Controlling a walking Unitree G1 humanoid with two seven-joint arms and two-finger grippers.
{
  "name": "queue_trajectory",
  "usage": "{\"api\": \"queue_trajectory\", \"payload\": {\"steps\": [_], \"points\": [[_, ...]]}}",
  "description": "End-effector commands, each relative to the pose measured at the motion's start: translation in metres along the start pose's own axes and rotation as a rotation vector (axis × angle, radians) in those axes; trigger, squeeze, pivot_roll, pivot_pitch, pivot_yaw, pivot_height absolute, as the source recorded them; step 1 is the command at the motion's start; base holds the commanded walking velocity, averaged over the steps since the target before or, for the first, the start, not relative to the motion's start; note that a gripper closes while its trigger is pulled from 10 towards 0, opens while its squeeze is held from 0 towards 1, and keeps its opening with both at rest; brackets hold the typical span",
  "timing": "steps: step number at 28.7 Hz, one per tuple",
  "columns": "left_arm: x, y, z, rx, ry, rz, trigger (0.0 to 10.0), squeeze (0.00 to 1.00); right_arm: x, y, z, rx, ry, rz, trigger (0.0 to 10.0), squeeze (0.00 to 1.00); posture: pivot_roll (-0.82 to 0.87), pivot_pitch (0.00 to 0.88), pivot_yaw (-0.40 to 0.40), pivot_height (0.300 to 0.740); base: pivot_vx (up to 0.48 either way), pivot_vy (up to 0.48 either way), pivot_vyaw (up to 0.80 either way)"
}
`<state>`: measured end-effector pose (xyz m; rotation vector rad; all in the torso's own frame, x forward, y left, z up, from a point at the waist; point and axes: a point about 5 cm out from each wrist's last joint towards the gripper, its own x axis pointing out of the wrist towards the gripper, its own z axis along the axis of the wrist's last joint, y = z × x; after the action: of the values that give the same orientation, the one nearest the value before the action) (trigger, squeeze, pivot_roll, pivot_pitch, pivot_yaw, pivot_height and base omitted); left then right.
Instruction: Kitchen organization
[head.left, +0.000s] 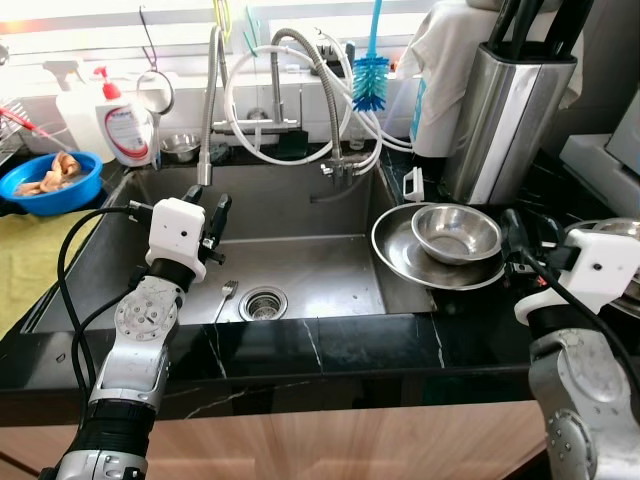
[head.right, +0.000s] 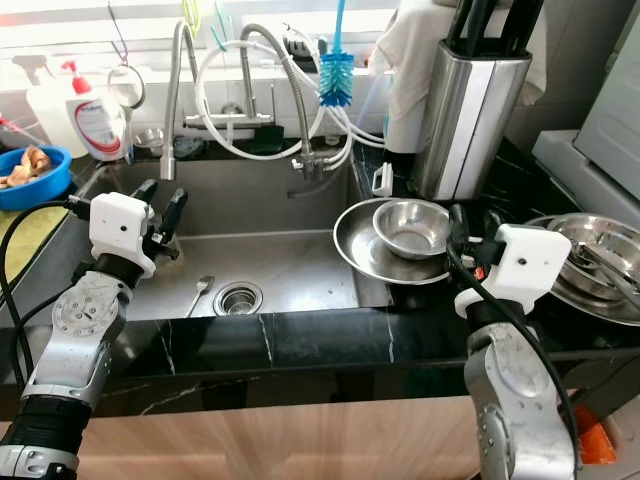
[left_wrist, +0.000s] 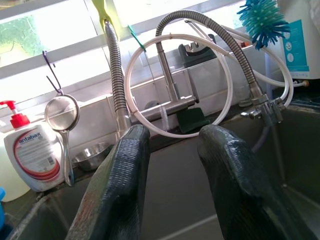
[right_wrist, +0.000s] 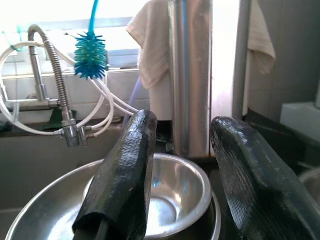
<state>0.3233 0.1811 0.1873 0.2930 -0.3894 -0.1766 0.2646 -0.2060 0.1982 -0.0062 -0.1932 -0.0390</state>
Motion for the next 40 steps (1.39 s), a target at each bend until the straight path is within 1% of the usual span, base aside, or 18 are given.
{"api": "queue_trajectory", "payload": {"steps": [1,2,3,4,5,6,8,10,14,15,16,17,23,28,32,33,36,40], "points": [[0.001,0.0,-0.002,-0.002,0.014,-0.001,10.0,0.0,0.008,0.006,-0.006,-0.008,0.104,0.079,10.0,0.0,-0.09,0.0,0.035,0.74,0.0,0.0,0.0],[0.001,0.0,-0.002,-0.002,0.014,-0.001,10.0,0.0,0.008,0.006,-0.006,-0.008,0.104,0.079,10.0,0.0,-0.09,0.0,0.035,0.74,0.0,0.0,0.0],[0.002,-0.002,-0.002,-0.006,0.014,-0.005,10.0,0.0,0.011,0.007,-0.011,-0.023,0.129,0.084,10.0,0.12,-0.09,0.0,0.035,0.74,0.0,0.0,0.0],[0.003,-0.004,-0.001,-0.009,0.013,-0.012,10.0,0.0,0.014,0.012,-0.013,-0.016,0.148,0.125,10.0,1.0,-0.09,0.0,0.041,0.74,0.0,0.0,0.0],[0.003,-0.005,-0.001,-0.01,0.012,-0.016,10.0,0.0,0.015,0.016,-0.013,-0.006,0.163,0.156,10.0,1.0,-0.09,0.0,0.041,0.74,0.0,0.0,0.0],[0.004,-0.005,-0.001,-0.008,0.014,-0.025,10.0,0.0,0.016,0.029,-0.014,0.01,0.182,0.261,10.0,1.0,-0.09,0.0,0.043,0.74,0.0,0.0,0.0],[0.004,-0.004,-0.001,-0.008,0.016,-0.026,10.0,0.0,0.016,0.039,-0.015,0.011,0.209,0.343,10.0,1.0,-0.09,0.0,0.042,0.74,0.0,0.0,0.0],[0.005,-0.004,-0.001,-0.009,0.015,-0.023,10.0,0.0,0.018,0.045,-0.015,-0.011,0.216,0.395,10.0,1.0,-0.09,0.0,0.041,0.74,0.0,0.0,0.0],[0.005,-0.005,-0.001,-0.014,0.015,-0.031,10.0,0.0,0.023,0.049,-0.013,-0.02,0.229,0.437,10.0,1.0,-0.09,0.0,0.041,0.74,0.0,0.0,0.0],[0.004,-0.006,-0.002,-0.014,0.018,-0.04,10.0,0.0,0.027,0.049,-0.012,-0.037,0.232,0.442,10.0,0.71,-0.09,0.0,0.041,0.74,0.0,0.0,0.0],[0.004,-0.006,-0.002,-0.014,0.021,-0.044,10.0,0.0,0.029,0.049,-0.011,-0.04,0.234,0.442,10.0,0.71,-0.09,0.0,0.04,0.74,0.0,0.0,0.0],[0.004,-0.006,-0.002,-0.015,0.022,-0.043,10.0,0.0,0.032,0.047,-0.009,-0.049,0.232,0.437,10.0,0.0,-0.09,0.0,0.04,0.74,0.0,0.0,0.0],[0.005,-0.005,-0.003,-0.017,0.022,-0.042,10.0,0.0,0.043,0.043,-0.004,-0.083,0.228,0.408,10.0,0.0,-0.09,0.0,0.042,0.74,0.0,0.0,0.0],[0.006,-0.006,-0.003,-0.02,0.022,-0.048,10.0,0.0,0.048,0.043,-0.001,-0.082,0.238,0.399,10.0,0.0,-0.09,0.0,0.045,0.74,0.0,0.0,0.0],[0.007,-0.009,-0.003,-0.026,0.024,-0.065,10.0,0.0,0.057,0.046,-0.003,-0.079,0.294,0.382,10.0,0.0,-0.09,0.0,0.047,0.74,0.0,0.0,0.0],[0.007,-0.009,-0.003,-0.026,0.024,-0.065,10.0,0.0,0.057,0.046,-0.003,-0.079,0.294,0.382,10.0,0.0,-0.09,0.0,0.047,0.74,0.0,0.0,0.0],[0.007,-0.01,-0.003,-0.034,0.029,-0.07,10.0,0.0,0.059,0.049,-0.008,-0.091,0.361,0.384,10.0,0.0,-0.09,0.0,0.046,0.74,0.0,0.0,0.0],[0.007,-0.011,-0.004,-0.04,0.031,-0.076,10.0,0.0,0.061,0.05,-0.014,-0.102,0.401,0.38,10.0,0.0,-0.09,0.0,0.044,0.74,0.0,0.0,0.0]]}}
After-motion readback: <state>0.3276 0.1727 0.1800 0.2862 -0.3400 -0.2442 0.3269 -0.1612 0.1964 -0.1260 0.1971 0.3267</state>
